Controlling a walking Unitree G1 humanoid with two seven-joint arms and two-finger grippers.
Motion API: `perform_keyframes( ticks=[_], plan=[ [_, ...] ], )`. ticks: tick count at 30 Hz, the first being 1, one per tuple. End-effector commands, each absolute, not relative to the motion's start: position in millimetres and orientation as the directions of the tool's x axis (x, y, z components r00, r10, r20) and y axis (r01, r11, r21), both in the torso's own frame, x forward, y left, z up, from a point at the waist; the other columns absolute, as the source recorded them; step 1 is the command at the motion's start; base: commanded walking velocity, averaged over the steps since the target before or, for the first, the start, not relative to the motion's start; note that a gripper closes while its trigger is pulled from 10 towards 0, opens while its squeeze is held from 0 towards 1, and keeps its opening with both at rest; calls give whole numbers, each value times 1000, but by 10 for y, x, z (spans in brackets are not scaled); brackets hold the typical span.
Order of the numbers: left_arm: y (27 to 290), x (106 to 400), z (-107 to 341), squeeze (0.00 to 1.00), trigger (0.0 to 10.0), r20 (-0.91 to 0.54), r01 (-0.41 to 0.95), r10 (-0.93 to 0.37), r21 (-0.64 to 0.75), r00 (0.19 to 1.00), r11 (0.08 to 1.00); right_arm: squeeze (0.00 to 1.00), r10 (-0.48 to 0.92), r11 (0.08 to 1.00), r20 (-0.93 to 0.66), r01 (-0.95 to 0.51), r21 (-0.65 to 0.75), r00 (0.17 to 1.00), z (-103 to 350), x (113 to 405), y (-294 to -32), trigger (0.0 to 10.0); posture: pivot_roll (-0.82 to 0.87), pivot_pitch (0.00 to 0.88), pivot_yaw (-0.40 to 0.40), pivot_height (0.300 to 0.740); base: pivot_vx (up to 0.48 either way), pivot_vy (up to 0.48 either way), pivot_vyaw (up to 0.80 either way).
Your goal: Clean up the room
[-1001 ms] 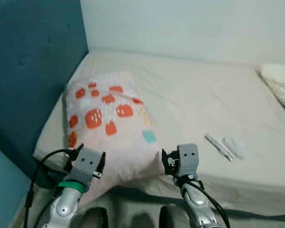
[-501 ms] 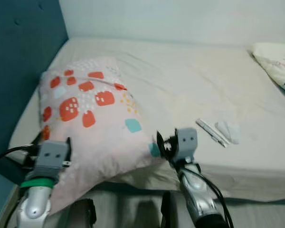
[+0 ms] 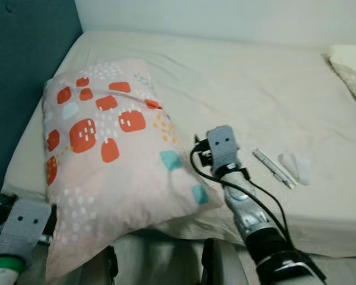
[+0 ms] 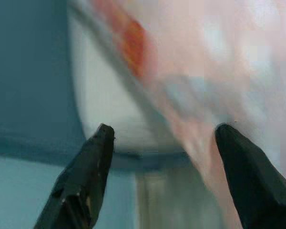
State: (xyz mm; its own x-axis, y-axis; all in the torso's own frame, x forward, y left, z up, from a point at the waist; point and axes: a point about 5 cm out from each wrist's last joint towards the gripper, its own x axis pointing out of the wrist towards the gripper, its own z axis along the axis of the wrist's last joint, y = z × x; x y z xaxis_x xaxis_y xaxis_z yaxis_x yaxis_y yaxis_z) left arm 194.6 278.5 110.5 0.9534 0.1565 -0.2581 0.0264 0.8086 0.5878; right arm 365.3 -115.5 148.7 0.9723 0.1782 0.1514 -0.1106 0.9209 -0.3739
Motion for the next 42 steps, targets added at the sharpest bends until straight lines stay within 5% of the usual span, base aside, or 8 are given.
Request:
perform_keyframes(
  ticks=[1, 4, 10, 20, 24, 28, 31, 42],
  plan=[
    [2889, 1886, 833, 0, 10000, -440, 163, 151, 598, 885, 784, 0, 164, 909, 73, -122, -399, 984, 1348, 3645, -1199, 10000, 95, 166, -5, 565, 0, 0, 0],
    [2899, 1884, 796, 0, 10000, -467, 194, 142, 599, 873, 777, 0, 168, 909, 66, -128, -398, 984, 1338, 3647, -1200, 10000, 93, 164, -5, 565, 0, 0, 0],
    [2935, 2291, 733, 0, 10000, -381, 215, 165, 773, 910, 597, 0, 263, 796, -64, -254, -549, 963, 1150, 3606, -1221, 10000, 73, 170, -11, 565, 0, 0, 0],
    [2746, 2816, 769, 0, 10000, -221, 81, 162, 792, 962, 605, 0, 523, 637, -217, -547, -543, 824, 1007, 3461, -967, 10000, 38, 178, -1, 565, 0, 0, 0],
    [2932, 3039, 910, 0, 10000, -141, -65, 312, 822, 940, 566, 0, 698, 559, -134, -653, -512, 703, 1130, 3324, -338, 10000, 24, 184, 7, 565, 0, 0, 0],
    [2979, 3115, 976, 0, 10000, -122, -81, 321, 830, 939, 552, 0, 788, 517, -53, -706, -485, 614, 1263, 3193, 12, 10000, 26, 188, 8, 565, 0, 0, 0],
    [2920, 3275, 1118, 0, 10000, -70, -77, 266, 859, 961, 506, 0, 887, 408, -18, -802, -436, 461, 1305, 2926, 331, 10000, 37, 194, -4, 565, 0, 0, 0],
    [2998, 3640, 1869, 0, 10000, 178, -237, 228, 933, 957, 269, 0, 957, 205, -93, -866, -455, 276, 1060, 2486, 706, 10000, 39, 202, 4, 565, 0, 0, 0]
  ],
)
